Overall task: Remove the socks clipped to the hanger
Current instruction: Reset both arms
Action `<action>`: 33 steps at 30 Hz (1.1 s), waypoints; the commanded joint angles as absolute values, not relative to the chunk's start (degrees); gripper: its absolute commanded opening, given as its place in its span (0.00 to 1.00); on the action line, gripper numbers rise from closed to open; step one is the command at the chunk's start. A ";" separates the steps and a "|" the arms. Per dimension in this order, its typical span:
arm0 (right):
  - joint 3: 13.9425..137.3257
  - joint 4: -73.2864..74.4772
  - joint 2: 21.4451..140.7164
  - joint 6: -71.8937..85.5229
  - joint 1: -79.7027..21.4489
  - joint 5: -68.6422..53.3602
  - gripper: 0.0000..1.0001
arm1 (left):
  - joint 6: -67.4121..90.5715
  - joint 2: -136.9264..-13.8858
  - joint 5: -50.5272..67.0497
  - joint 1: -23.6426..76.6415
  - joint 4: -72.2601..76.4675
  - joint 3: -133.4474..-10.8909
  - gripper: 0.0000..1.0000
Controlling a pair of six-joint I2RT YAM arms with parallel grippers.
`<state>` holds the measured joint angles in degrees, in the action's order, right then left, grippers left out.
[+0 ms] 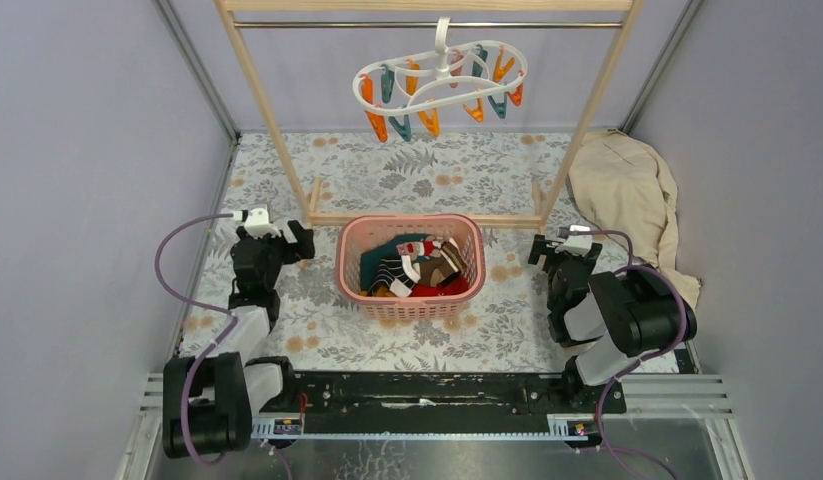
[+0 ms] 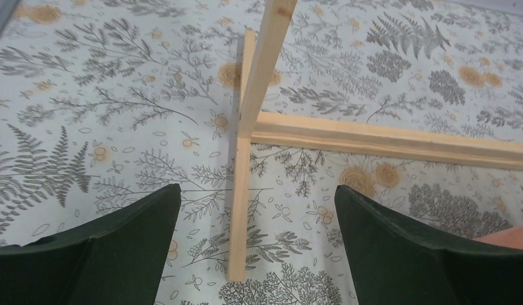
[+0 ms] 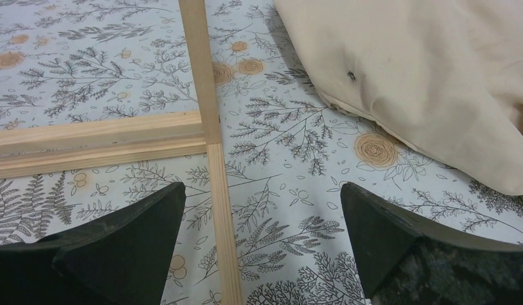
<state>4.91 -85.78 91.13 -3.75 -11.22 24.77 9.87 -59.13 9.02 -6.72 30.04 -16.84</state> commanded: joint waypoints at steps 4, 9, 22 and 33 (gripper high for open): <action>5.91 -88.64 90.93 -5.44 -11.07 23.19 1.00 | 10.46 -68.98 13.74 -8.85 56.29 -11.42 0.99; 5.87 -88.84 90.97 -5.48 -11.08 23.16 1.00 | 10.88 -76.64 16.49 -9.50 67.90 -9.54 0.99; 5.89 -88.86 90.97 -5.52 -11.06 23.17 1.00 | 8.70 -84.54 19.42 -9.57 77.29 -9.16 0.99; 5.89 -88.85 90.97 -5.54 -11.05 23.14 1.00 | 8.52 -84.83 18.78 -9.16 78.98 -8.51 0.99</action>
<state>4.91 -85.60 91.24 -4.49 -11.22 22.98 10.48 -84.47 18.68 -9.06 72.77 -8.69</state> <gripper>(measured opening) 0.993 0.986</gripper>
